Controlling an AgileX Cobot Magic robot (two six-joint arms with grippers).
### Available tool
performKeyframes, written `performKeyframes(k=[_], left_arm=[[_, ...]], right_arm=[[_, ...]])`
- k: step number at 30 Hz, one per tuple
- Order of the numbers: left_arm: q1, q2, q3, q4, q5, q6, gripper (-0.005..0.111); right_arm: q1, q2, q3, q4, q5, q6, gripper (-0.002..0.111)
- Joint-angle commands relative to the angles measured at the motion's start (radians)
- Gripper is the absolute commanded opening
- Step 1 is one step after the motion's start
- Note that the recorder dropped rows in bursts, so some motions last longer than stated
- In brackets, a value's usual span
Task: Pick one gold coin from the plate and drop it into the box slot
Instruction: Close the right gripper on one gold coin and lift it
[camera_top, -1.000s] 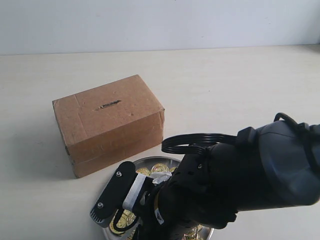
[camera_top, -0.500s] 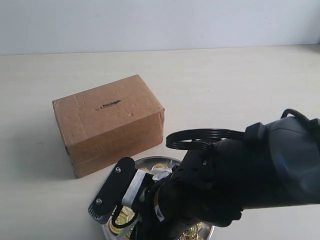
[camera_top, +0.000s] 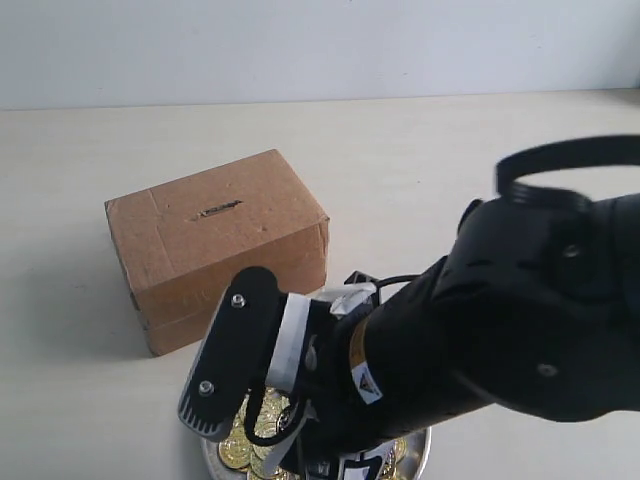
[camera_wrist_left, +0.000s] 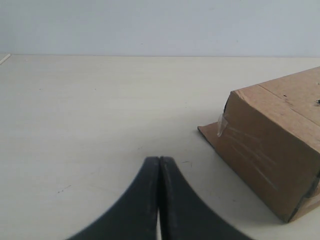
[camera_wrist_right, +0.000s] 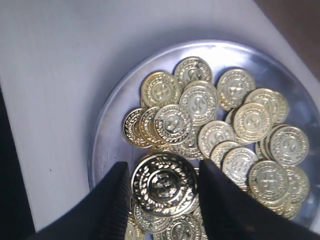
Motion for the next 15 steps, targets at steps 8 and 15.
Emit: performKeyframes(k=[8, 15], left_arm=[[-0.005, -0.005, 0.003, -0.007, -0.009, -0.003, 0.0], [-0.005, -0.005, 0.003, -0.007, -0.009, -0.003, 0.0]], right_arm=[[-0.004, -0.155, -0.001, -0.007, -0.002, -0.015, 0.024], [-0.004, -0.153, -0.001, -0.007, -0.035, -0.015, 0.024]])
